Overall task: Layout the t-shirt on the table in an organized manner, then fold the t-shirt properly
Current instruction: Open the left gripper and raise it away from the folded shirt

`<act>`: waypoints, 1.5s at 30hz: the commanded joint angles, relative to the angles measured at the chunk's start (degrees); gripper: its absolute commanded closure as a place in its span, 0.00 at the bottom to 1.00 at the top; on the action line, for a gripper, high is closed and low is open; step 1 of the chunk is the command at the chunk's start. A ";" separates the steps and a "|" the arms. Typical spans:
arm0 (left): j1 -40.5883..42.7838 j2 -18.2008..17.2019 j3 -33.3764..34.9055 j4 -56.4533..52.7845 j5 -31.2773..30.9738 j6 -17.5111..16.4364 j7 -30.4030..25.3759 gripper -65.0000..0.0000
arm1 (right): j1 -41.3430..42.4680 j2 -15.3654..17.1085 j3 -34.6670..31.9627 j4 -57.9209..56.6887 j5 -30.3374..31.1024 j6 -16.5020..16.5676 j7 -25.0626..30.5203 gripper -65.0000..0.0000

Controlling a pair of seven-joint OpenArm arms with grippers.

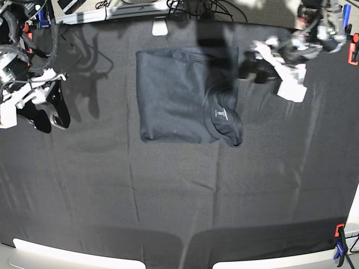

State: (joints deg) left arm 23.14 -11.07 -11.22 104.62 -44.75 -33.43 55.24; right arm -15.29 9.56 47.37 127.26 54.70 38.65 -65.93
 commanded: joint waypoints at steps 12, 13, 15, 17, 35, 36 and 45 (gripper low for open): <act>-0.24 -0.09 4.92 1.01 1.09 -0.42 -1.29 1.00 | 0.20 0.76 0.24 0.98 1.27 0.85 1.03 0.56; -0.22 -0.09 4.92 1.01 0.50 -0.42 -1.27 1.00 | 0.20 0.76 0.24 0.98 1.25 0.85 1.01 0.56; 0.07 -0.13 4.90 1.01 -2.54 -0.42 0.04 1.00 | 0.20 0.76 0.24 0.98 1.25 0.85 1.03 0.56; 0.57 -0.44 4.90 1.42 -8.24 -0.52 4.20 1.00 | 0.20 0.76 0.24 0.98 1.25 0.85 1.03 0.56; 5.40 -0.55 -2.56 5.73 5.53 -1.33 3.19 0.95 | 0.20 0.76 0.24 0.98 1.25 0.85 1.01 0.56; 5.40 -0.55 -2.58 5.73 6.38 -0.72 3.21 0.87 | 0.20 0.76 0.22 0.98 1.25 0.85 1.03 0.56; 5.29 -0.52 -2.69 11.74 4.22 -2.64 1.62 0.67 | 0.52 0.85 -12.31 -2.16 -5.20 0.85 3.82 0.56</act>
State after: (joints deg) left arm 28.36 -11.29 -13.67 115.24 -39.40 -35.68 57.89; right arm -15.27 9.67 34.59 124.22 47.68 38.68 -64.79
